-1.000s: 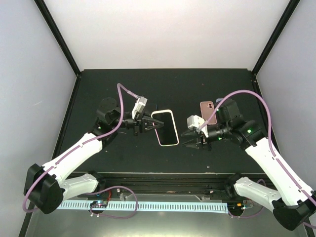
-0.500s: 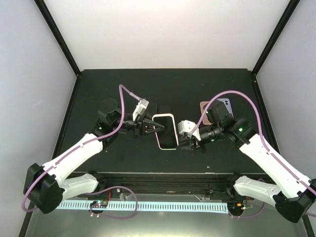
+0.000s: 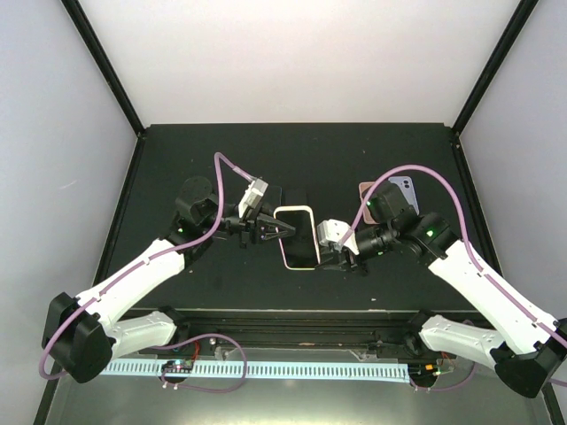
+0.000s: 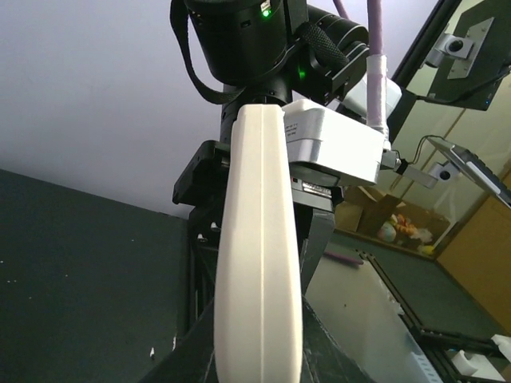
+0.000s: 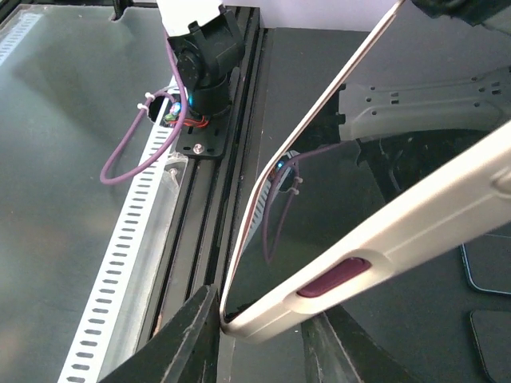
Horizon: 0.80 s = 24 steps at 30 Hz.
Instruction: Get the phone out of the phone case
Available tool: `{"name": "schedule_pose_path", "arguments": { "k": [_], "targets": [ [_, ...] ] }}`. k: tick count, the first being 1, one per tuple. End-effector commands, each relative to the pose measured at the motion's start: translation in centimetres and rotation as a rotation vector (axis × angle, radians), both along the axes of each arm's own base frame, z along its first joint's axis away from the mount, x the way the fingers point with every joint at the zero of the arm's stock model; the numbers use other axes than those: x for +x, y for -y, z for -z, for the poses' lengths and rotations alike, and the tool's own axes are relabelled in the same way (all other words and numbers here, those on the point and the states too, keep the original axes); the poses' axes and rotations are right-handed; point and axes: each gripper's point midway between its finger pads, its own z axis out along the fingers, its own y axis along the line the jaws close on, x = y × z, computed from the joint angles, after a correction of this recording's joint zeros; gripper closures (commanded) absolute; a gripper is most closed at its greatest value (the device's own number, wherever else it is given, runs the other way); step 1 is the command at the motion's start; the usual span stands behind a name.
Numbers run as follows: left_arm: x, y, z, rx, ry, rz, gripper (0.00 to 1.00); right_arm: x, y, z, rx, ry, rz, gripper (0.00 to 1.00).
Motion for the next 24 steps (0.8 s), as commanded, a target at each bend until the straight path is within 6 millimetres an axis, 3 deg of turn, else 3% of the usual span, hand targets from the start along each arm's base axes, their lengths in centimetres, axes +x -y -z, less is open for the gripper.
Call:
{"name": "schedule_pose_path", "arguments": {
  "k": [1, 7, 14, 24],
  "targets": [
    [-1.4, -0.4, -3.7, -0.081, 0.137, 0.033, 0.98, 0.2, -0.1, -0.3, -0.010, 0.054, -0.016, 0.70],
    [-1.7, -0.3, -3.7, -0.079, 0.135, 0.048, 0.98, 0.3, 0.1, 0.0, -0.022, 0.093, -0.028, 0.79],
    [-2.1, -0.1, -3.7, -0.077, 0.124, 0.070, 0.98, 0.9, 0.3, 0.8, -0.060, 0.144, -0.039, 0.82],
    [-3.0, 0.0, -4.0, -0.079, 0.108, 0.119, 0.98, 2.7, 0.8, 2.2, -0.143, 0.252, -0.028, 0.76]
  ]
}}
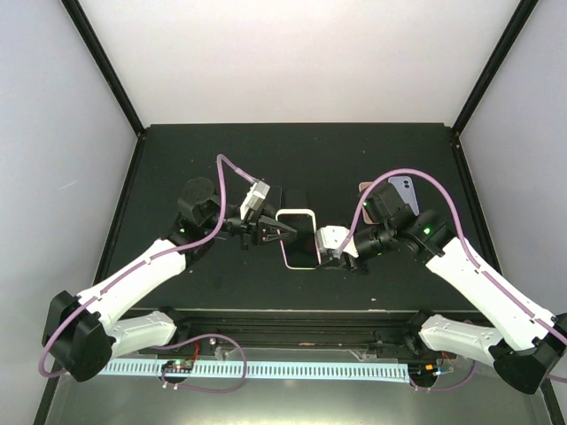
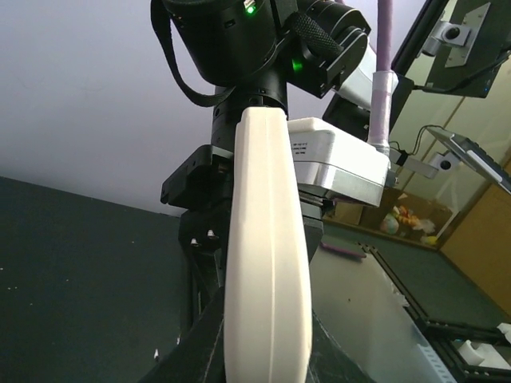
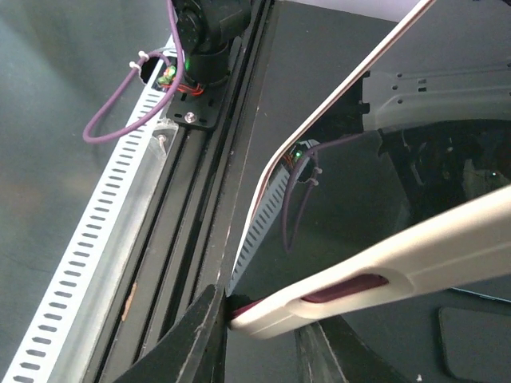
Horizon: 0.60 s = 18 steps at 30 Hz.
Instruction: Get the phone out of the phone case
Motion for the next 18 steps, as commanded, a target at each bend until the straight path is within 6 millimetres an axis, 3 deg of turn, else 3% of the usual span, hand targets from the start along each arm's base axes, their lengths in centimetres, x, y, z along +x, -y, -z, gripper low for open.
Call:
{"name": "schedule_pose_path", "arguments": {
  "k": [1, 18],
  "targets": [
    [-2.6, -0.4, -4.1, -0.074, 0.085, 0.100, 0.98, 2.5, 0.5, 1.1, -0.085, 0.159, 0.029, 0.76],
    [-3.6, 0.1, -4.0, -0.066, 0.076, 0.136, 0.99, 5.9, 1.4, 0.5, -0.189, 0.372, 0.064, 0.71]
  ]
}}
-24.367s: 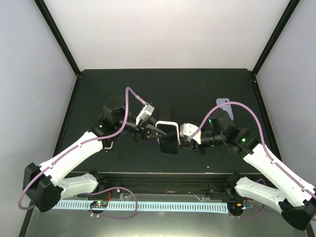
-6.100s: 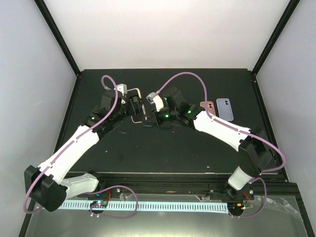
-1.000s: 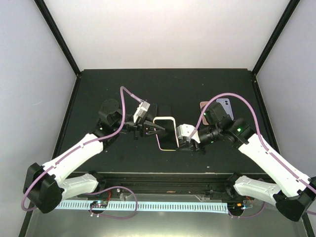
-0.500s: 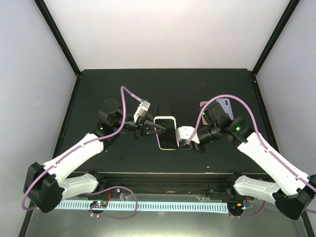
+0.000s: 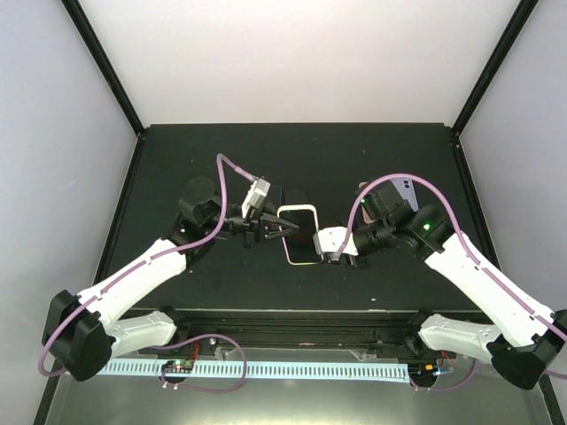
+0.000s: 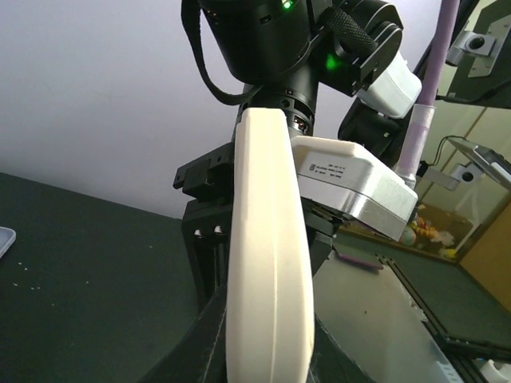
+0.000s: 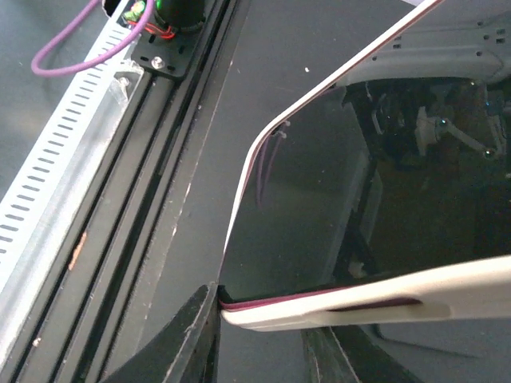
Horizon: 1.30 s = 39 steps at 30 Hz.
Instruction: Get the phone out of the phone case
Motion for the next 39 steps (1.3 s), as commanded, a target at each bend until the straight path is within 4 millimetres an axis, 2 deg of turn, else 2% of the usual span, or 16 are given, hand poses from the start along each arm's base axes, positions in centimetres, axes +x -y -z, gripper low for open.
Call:
{"name": "schedule_pose_path", "arguments": {
  "k": [1, 12, 18, 23, 27, 30, 33, 36, 39],
  "targets": [
    [-4.4, -0.3, -4.0, -0.063, 0.083, 0.186, 0.98, 4.4, 0.9, 0.0, -0.092, 0.214, 0.087, 0.71],
    [-4.9, -0.3, -4.1, -0.065, 0.090, 0.202, 0.98, 5.6, 0.6, 0.1, -0.099, 0.252, 0.113, 0.71],
    [-4.9, -0.2, -4.2, -0.065, 0.094, 0.202, 0.99, 5.4, 0.2, -0.5, -0.049, 0.211, 0.134, 0.71],
    [-4.7, -0.2, -4.2, -0.066, 0.102, 0.181, 0.99, 4.6, 0.0, -1.8, 0.055, 0.099, 0.158, 0.71],
    [-4.3, -0.2, -4.2, -0.058, 0.113, 0.144, 0.98, 3.7, 0.6, -1.7, 0.096, 0.043, 0.180, 0.70],
    [-3.1, -0.4, -4.3, -0.039, 0.142, 0.059, 0.98, 4.0, 1.8, -1.7, 0.151, -0.005, 0.242, 0.68],
    [-1.5, -1.1, -4.5, -0.025, 0.190, -0.068, 0.98, 3.4, 2.3, -1.1, 0.208, -0.113, 0.270, 0.61],
    [-0.9, -1.5, -4.5, -0.020, 0.241, -0.143, 0.99, 2.2, 1.9, -1.1, 0.256, -0.237, 0.262, 0.57],
    [-1.0, -1.6, -4.4, -0.018, 0.251, -0.135, 0.99, 1.3, 1.2, -1.3, 0.290, -0.349, 0.219, 0.56]
  ]
}}
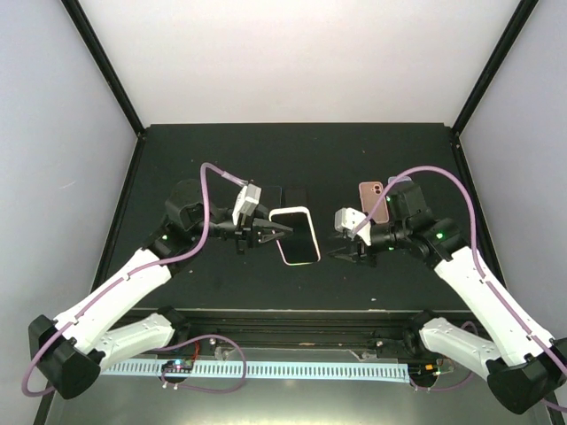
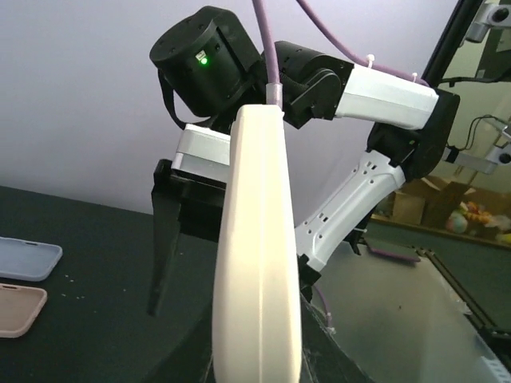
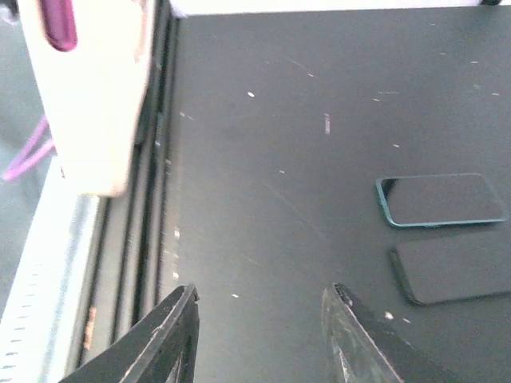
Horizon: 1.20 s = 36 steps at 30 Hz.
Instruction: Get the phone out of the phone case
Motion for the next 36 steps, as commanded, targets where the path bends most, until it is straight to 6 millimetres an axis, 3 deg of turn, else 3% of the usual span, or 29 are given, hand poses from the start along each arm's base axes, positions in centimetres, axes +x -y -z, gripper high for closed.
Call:
{"name": "schedule_pose_path", "arguments": {
  "k": [1, 14, 36],
  "targets": [
    [0.2, -0.4, -2.3, -0.031, 0.124, -0.038, 0.99, -1.8, -1.7, -1.9, 0.156, -0.169, -0.082, 0.56],
    [-0.8, -0.5, -2.9, -0.055, 0.137, 0.019, 0.99, -4.6, -2.5, -1.2, 0.306, -0.327, -0.235, 0.57],
    [-1.1, 0.1, -2.3, -0.050, 0.083, 0.088, 0.98, -1.8, -3.2, -0.8, 0.284, -0.329, -0.112, 0.69]
  ]
}}
